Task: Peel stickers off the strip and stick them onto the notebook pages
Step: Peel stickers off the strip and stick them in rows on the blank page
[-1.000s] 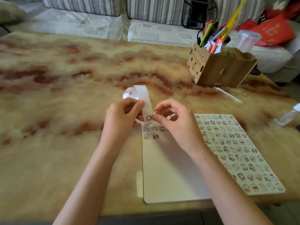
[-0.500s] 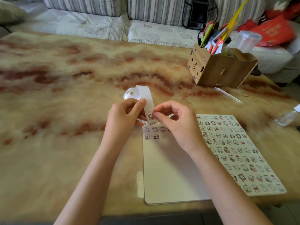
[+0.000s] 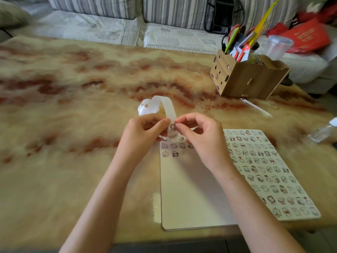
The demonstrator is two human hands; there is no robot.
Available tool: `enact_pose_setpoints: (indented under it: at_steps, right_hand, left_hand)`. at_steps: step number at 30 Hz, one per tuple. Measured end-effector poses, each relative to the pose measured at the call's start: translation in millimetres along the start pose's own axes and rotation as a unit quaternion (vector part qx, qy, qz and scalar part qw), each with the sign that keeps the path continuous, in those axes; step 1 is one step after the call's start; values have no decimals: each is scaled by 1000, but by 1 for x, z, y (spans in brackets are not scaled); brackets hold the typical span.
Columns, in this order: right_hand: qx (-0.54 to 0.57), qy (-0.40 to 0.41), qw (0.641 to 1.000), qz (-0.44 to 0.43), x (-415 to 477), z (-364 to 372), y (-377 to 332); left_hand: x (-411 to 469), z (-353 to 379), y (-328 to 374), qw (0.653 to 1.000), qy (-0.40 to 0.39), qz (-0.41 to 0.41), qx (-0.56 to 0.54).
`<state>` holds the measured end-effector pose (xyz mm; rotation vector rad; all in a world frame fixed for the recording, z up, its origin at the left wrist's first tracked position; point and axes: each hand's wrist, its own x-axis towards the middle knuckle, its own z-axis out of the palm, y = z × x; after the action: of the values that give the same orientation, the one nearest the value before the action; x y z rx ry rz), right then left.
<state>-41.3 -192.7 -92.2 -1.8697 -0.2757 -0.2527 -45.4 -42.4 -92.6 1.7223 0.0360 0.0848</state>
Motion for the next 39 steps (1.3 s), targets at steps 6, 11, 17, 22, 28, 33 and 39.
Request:
enact_pose_setpoints:
  at_steps: [6, 11, 17, 22, 28, 33, 39]
  right_hand:
    - [-13, 5, 1000, -12, 0, 1, 1]
    - [-17, 11, 1000, -12, 0, 1, 0]
    - [-64, -1, 998, -20, -1, 0, 0]
    - [-107, -23, 994, -21, -2, 1, 2]
    - [-94, -39, 994, -39, -2, -2, -3]
    - [-22, -73, 995, 58, 1, -17, -9]
    - [-91, -158, 959, 219, 2, -35, 5]
  left_hand:
    - [-1, 1, 0, 1000, 4, 5, 3]
    - [-1, 1, 1, 1000, -3, 0, 0]
    - [-1, 2, 0, 1000, 3, -6, 10]
    - [-1, 1, -2, 1000, 7, -20, 12]
    - [-1, 0, -3, 999, 28, -28, 17]
    - [0, -1, -3, 998, 53, -23, 38]
    - [0, -1, -3, 997, 54, -21, 48]
